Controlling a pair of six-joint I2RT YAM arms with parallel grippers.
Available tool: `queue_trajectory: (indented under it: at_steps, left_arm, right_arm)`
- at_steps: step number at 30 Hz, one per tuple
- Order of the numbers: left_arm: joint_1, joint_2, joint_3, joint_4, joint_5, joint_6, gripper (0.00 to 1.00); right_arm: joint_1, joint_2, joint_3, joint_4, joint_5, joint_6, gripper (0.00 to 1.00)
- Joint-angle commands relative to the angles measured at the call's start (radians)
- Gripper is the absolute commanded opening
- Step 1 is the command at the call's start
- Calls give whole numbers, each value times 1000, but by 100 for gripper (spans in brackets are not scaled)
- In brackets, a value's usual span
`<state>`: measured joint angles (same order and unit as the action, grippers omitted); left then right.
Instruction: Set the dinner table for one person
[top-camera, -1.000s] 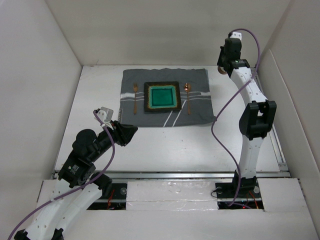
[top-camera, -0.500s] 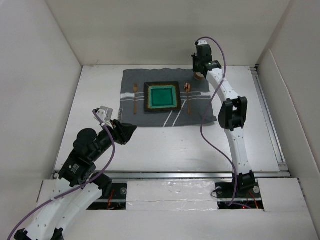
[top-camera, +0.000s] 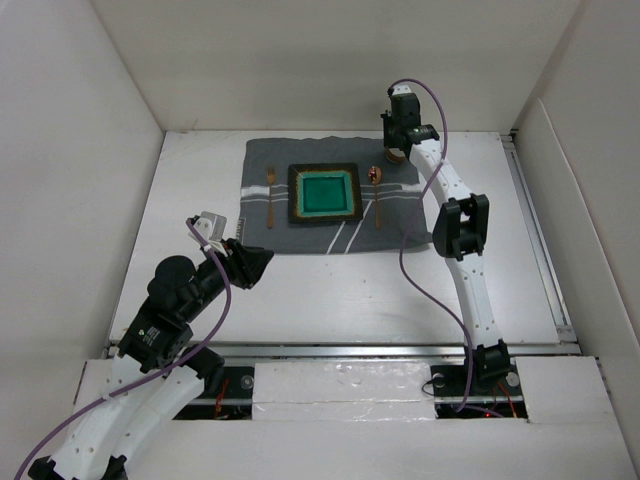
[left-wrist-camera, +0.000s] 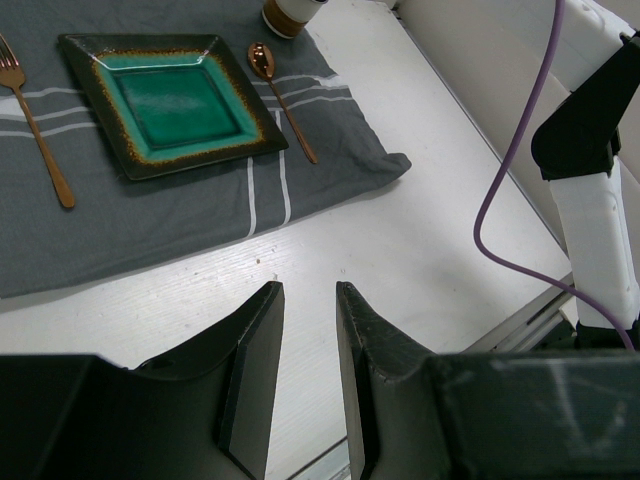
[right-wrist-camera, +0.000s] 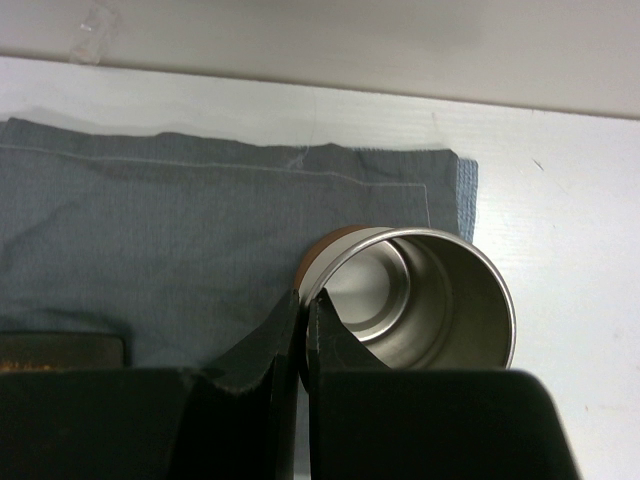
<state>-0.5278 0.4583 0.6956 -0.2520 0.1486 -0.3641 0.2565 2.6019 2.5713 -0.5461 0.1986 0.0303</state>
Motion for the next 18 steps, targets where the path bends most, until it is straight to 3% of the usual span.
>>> queue_trajectory:
  at_steps: [1,7,10,11,12,16,18]
  left_arm:
    - [8,10,2,28,-6,2,25]
    - [8,16,4,28,-13,4,25]
    - [8,20,4,23,-11,1,25]
    - [8,20,5,26,-9,2,25]
    - [8,19,5,26,-9,2,25]
    - [8,22,5,23,-12,4,26]
    - [8,23,5,25,-15,4,26]
  right_arm:
    - [9,23,79,43,18,-18,2]
    - [0,24,67,67,9,-18,10]
    - [0,14,44,84,9,-18,23]
    - [0,0,35,84,7,-18,35]
    - [0,0,35,84,7,-18,35]
    - [0,-55,-60,136,1,-7,52]
    - [0,-90,-80,161,1,2,53]
